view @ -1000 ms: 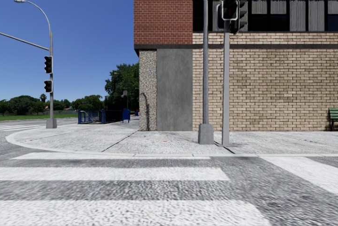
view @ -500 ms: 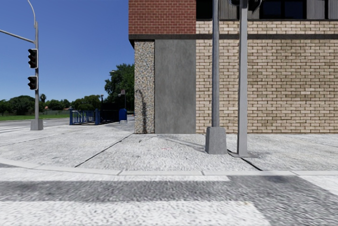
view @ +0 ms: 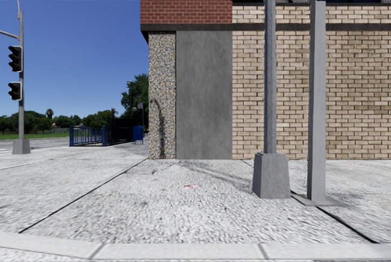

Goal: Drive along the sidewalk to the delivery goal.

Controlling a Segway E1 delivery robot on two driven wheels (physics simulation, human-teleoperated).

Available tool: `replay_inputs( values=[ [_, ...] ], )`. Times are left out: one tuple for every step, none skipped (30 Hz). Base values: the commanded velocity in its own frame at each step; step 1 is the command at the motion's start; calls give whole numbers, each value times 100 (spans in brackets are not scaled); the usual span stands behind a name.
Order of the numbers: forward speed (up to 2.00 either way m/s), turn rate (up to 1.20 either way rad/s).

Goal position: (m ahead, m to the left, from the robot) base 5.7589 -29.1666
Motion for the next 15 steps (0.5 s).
replay_inputs(
  values=[
    [200, 0],
    [200, 0],
    [200, 0],
    [200, 0],
    [200, 0],
    [200, 0],
    [200, 0],
    [200, 0],
    [200, 0],
    [200, 0],
    [196, 0],
    [174, 0],
    [174, 0],
    [160, 0],
    [148, 0]
  ],
)
